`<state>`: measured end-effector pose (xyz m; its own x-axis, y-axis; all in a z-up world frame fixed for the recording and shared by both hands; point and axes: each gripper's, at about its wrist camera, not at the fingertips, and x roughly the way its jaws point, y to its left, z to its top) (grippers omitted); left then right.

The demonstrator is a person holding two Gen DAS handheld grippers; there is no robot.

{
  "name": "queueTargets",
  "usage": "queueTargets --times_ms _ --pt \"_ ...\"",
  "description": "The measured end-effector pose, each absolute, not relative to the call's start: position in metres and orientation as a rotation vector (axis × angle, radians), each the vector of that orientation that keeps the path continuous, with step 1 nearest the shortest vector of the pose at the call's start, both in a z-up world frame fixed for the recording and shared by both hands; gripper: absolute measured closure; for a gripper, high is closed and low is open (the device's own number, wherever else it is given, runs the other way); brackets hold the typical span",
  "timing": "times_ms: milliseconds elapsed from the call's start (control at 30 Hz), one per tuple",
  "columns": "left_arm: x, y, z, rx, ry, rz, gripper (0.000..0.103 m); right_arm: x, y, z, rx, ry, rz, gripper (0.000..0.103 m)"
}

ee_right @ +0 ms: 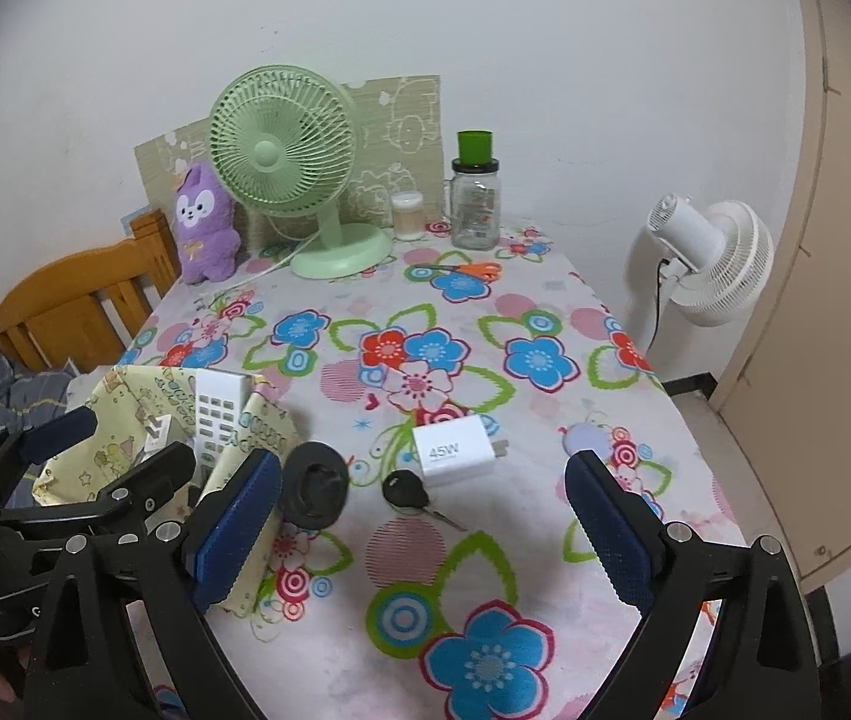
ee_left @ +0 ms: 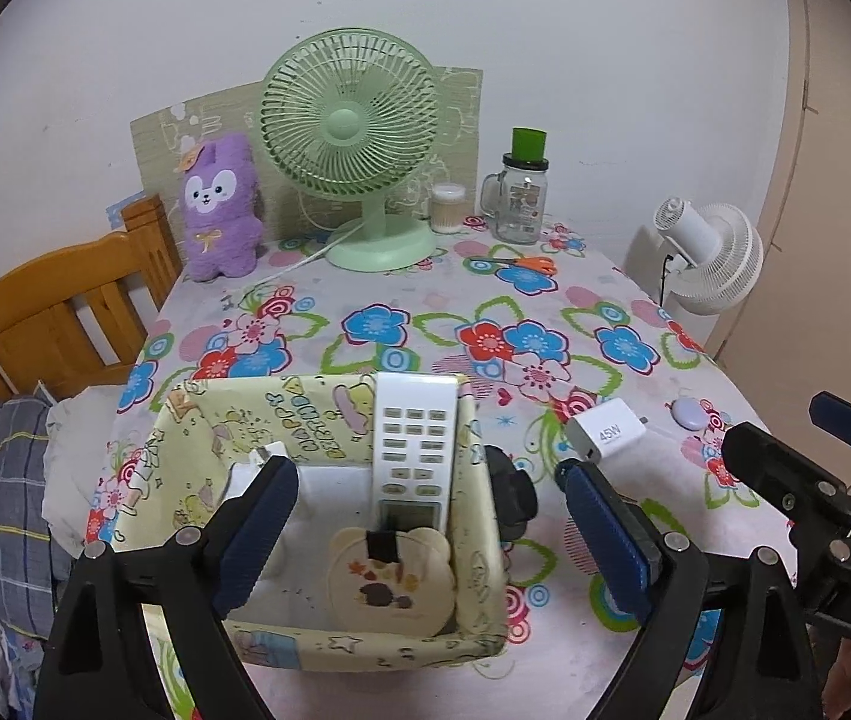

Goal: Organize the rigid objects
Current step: 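Move both tools open from the box toward the white charger and lavender puck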

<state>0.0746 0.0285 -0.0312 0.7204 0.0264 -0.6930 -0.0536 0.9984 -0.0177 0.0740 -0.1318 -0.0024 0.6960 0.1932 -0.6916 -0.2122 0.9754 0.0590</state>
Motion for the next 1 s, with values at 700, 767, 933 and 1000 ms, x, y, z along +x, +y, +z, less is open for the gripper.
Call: queueTargets --times_ms 700,767,933,1000 --pt "0.087 -0.028 -0.046 -0.029 0.799 -0.005 0.011 0.068 -0.186 -0.006 -0.033 0.721 0.167 0.006" --pt "0.088 -0.033 -0.049 -0.027 0.801 -0.013 0.011 0.068 -0.191 -0.008 -0.032 0.724 0.166 0.006" --pt "0.089 -0.051 -0.058 0.009 0.804 -0.031 0.011 0.070 -0.203 -0.017 -0.030 0.738 0.167 0.006" --pt "0.091 -0.057 -0.062 0.012 0.807 -0.038 0.011 0.070 -0.206 -0.021 -0.033 0.741 0.169 0.006"
